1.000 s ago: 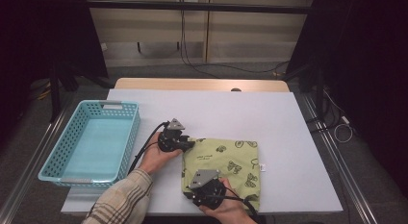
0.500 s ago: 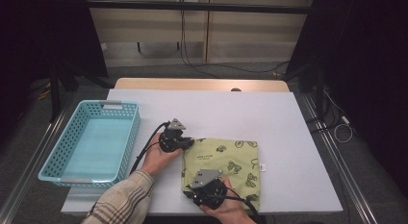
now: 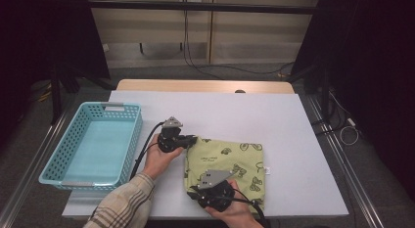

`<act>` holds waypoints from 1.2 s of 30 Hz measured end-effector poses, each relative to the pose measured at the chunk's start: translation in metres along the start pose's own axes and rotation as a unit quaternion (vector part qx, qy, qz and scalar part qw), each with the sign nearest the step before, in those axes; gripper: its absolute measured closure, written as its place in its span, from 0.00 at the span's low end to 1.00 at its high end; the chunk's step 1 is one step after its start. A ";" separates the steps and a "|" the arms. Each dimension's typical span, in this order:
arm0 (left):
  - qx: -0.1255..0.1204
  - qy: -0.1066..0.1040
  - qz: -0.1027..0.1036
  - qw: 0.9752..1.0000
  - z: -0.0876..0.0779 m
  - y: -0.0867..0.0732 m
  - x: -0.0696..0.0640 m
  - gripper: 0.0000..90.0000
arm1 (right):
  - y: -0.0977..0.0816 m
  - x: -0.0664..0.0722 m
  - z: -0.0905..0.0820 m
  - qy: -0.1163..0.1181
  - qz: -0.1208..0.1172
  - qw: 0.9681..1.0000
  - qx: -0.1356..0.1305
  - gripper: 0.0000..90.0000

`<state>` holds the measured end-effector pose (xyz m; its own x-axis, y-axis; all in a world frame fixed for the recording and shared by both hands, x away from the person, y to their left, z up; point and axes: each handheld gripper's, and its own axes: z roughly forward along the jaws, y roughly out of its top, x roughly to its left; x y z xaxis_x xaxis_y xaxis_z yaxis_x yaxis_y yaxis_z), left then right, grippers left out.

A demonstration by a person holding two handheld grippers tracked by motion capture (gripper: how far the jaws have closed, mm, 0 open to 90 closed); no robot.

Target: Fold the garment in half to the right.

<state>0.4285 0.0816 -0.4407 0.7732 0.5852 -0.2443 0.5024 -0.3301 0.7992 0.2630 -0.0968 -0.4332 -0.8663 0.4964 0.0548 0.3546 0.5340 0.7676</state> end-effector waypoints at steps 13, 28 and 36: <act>-0.029 -0.001 -0.012 1.000 -0.012 0.006 -0.003 0.93 | 0.005 0.000 -0.010 -0.001 0.007 1.000 -0.022 0.88; -0.043 0.009 -0.023 0.999 -0.020 0.008 0.001 0.93 | 0.014 0.000 -0.017 0.006 0.010 0.999 -0.041 0.88; -0.044 0.014 -0.026 0.999 -0.024 0.008 0.005 0.93 | 0.018 -0.001 -0.018 0.008 0.012 0.999 -0.049 0.88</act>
<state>0.4271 0.0998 -0.4218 0.7348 0.6211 -0.2726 0.5052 -0.2329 0.8310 0.2636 -0.0997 -0.4082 -0.8641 0.4964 0.0831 0.3390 0.4522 0.8250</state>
